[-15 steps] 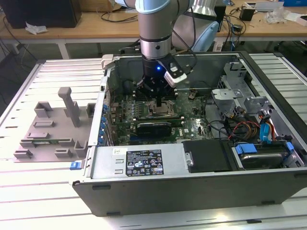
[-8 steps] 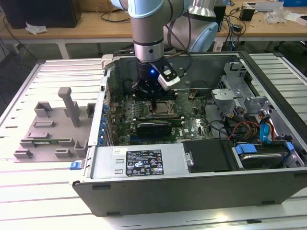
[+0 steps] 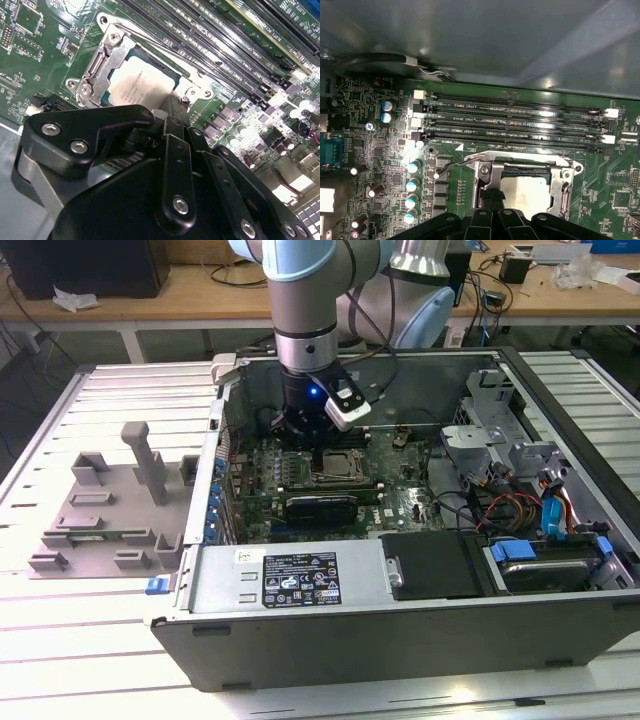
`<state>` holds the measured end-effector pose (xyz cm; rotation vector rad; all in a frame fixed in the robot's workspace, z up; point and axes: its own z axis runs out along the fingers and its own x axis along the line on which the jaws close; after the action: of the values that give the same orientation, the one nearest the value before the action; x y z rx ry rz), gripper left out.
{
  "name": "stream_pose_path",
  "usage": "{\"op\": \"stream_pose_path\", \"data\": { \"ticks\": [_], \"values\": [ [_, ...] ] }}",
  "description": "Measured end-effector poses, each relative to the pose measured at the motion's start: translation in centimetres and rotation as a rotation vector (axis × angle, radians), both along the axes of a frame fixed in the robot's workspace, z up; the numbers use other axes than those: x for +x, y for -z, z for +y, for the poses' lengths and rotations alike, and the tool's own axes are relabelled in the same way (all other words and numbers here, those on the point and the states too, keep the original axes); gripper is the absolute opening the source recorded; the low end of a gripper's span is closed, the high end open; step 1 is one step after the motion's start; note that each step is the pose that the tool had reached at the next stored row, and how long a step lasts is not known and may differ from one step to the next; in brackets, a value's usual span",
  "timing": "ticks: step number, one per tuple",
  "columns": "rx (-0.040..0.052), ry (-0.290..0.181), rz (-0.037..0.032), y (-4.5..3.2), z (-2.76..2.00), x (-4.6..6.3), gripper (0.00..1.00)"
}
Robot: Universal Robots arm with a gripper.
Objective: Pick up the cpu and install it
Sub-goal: 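Close the cpu cover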
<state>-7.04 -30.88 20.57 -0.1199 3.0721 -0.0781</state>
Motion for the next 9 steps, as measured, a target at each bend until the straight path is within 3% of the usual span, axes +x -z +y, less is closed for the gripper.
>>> {"op": "stream_pose_path", "data": {
  "ticks": [9],
  "values": [
    [0.0002, 0.000, 0.0002, 0.10, 0.12, -0.14, 0.11]
  ]
}}
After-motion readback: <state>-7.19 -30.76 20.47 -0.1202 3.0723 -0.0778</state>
